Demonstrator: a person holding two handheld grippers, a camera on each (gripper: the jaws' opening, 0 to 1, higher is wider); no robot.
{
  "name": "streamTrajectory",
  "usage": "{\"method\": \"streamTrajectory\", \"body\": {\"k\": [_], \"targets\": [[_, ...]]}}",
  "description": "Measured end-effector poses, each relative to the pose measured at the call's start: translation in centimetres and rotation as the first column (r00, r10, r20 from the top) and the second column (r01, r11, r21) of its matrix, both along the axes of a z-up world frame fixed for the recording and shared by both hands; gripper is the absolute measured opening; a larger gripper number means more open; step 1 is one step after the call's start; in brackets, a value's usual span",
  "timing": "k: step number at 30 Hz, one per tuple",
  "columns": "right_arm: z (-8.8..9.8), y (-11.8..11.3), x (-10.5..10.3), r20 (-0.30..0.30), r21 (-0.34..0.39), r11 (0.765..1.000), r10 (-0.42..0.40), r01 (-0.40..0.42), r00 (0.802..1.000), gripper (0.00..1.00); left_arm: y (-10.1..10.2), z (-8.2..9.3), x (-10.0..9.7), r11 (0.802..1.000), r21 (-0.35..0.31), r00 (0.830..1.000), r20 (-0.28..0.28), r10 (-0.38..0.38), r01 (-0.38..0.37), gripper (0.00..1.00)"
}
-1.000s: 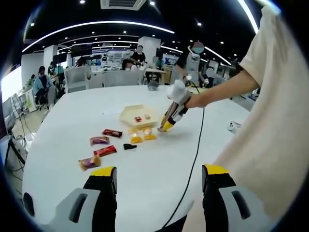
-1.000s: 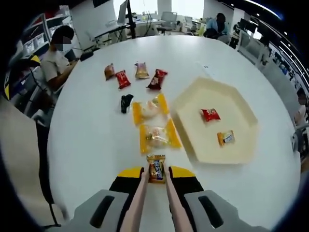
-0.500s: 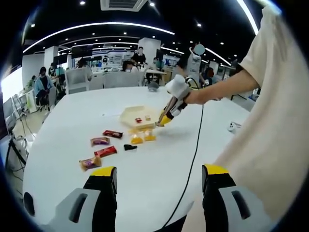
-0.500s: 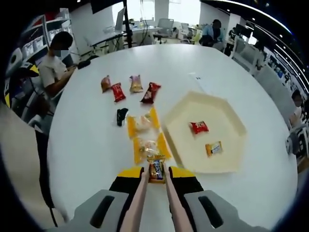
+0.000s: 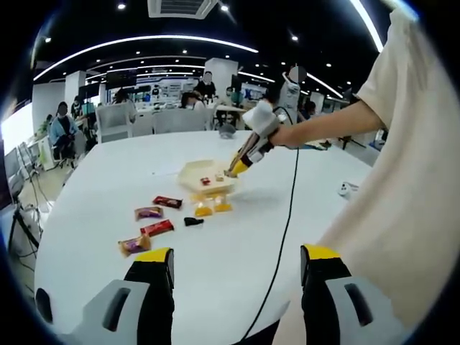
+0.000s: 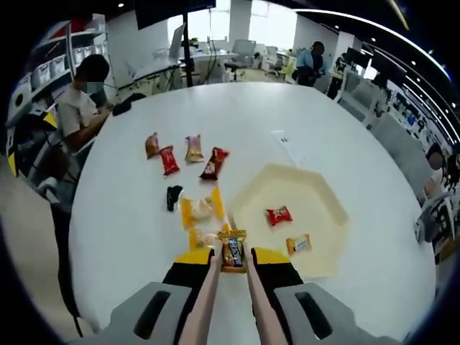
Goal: Place the target food into the container with the food tongs after gripping and lifting it, then release it inside without dropping or visibly crushing the food.
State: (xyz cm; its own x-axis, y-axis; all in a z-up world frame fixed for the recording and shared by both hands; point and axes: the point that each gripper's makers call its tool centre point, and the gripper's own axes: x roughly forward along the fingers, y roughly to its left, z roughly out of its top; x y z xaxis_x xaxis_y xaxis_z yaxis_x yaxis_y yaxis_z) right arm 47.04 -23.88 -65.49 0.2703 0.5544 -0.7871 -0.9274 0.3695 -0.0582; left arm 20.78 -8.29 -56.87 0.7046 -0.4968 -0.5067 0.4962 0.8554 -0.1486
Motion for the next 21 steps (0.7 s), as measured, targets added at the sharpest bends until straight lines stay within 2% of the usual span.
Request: {"method": "streamTrajectory", "body": {"k": [11, 12, 21], "targets": [[1.0, 0.3, 0.6, 0.018, 0.014, 1.000, -0.009, 0.009, 1.000, 0.20, 0.2, 0.1, -0.2, 1.000, 0.000, 1.000, 0.002, 0.007, -0.007, 0.71], [1.5, 0.5, 1.1, 0.026, 0.022, 1.000, -0.013, 0.012, 1.000, 0.20, 0.3, 0.1, -0.2, 1.000, 0.001, 1.000, 0.003, 0.008, -0.008, 0.71], [2.7, 0.9, 2.1, 0.049, 0.033, 0.999, -0.013, 0.011, 0.999, 0.19, 0.4, 0.0, -0.2, 1.000, -0.002, 1.000, 0.005, 0.014, -0.014, 0.71]]}}
